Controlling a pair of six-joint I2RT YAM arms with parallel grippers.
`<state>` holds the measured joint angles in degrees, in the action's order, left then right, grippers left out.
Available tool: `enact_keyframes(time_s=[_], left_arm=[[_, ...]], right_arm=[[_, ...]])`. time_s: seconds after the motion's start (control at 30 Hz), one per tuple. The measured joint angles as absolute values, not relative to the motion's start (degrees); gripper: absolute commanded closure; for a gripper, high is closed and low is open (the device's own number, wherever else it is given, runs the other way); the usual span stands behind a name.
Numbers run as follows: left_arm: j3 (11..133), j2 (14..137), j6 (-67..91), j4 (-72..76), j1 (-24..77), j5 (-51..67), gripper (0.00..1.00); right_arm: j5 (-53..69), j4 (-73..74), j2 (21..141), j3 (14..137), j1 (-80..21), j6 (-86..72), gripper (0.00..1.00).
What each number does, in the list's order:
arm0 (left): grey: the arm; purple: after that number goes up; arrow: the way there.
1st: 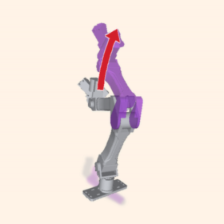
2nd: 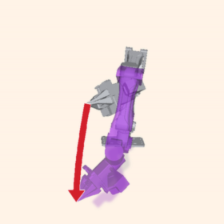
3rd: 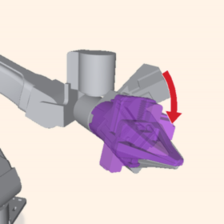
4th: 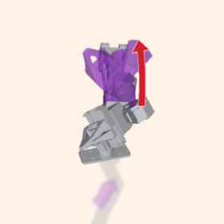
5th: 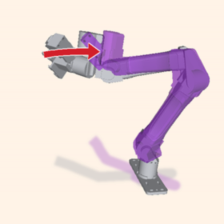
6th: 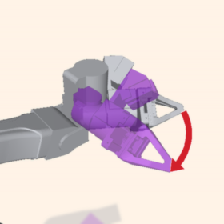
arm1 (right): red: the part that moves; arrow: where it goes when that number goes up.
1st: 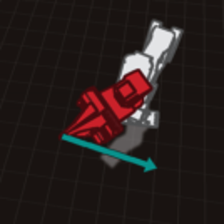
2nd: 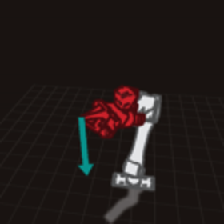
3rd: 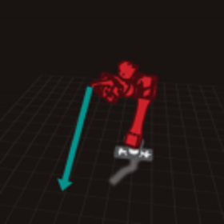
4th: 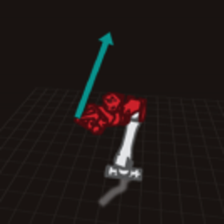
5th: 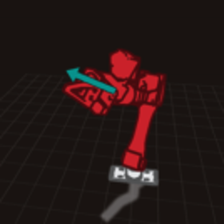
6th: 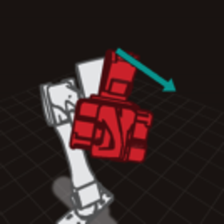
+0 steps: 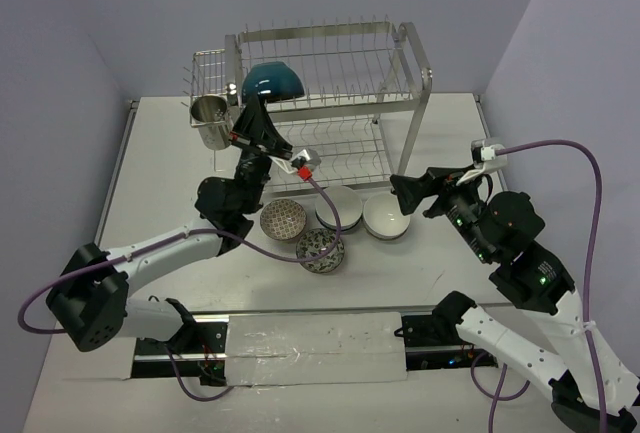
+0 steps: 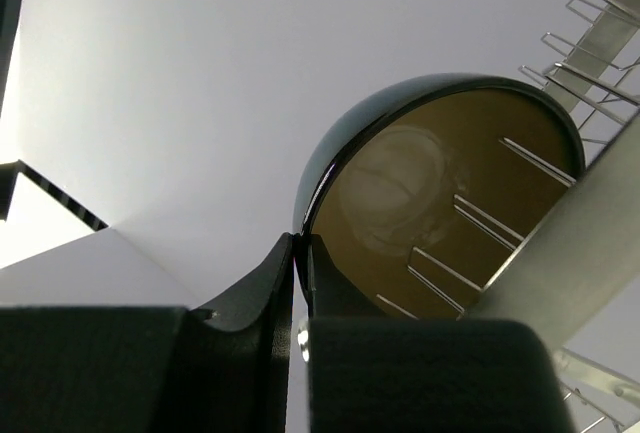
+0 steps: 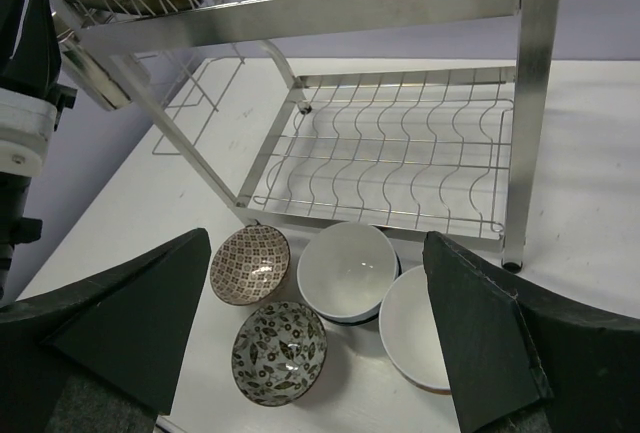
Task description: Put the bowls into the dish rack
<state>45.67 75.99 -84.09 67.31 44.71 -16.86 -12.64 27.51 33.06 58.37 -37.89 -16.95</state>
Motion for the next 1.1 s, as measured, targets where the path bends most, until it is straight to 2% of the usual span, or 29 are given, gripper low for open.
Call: enact_keyframes(time_s=[0.13, 0.33, 0.43, 0.53, 0.73, 0.97, 1.1], left_arm=[[43.55, 75.99, -86.43, 70.91, 45.93, -18.39, 0.92], [40.56, 75.99, -88.49, 74.43, 47.55, -20.27, 0.84], [39.05, 76.01, -89.12, 75.31, 48.27, -21.82, 0.75], [37.32, 76.38, -89.41, 75.2, 48.97, -23.51, 0.7], [36.1, 77.45, -90.89, 75.24, 50.43, -26.39, 0.35], [35.97, 76.99, -91.44, 75.02, 55.68, -31.0, 0.13], [36.58, 73.87, -89.6, 74.35, 62.19, -37.69, 0.01]], right_arm=[[-12.47, 27.31, 33.04, 58.02, -37.89, -16.97, 0.05], [-12.27, 26.85, 33.06, 57.19, -37.89, -17.15, 0.05], [-11.99, 26.59, 33.06, 56.49, -37.89, -17.34, 0.05], [-11.75, 26.39, 33.06, 55.57, -37.89, -17.56, 0.05], [-11.51, 26.17, 33.04, 53.36, -37.89, -17.54, 0.05], [-11.55, 26.2, 33.01, 51.62, -37.89, -17.3, 0.05], [-11.6, 26.09, 32.97, 50.65, -37.91, -17.1, 0.05]])
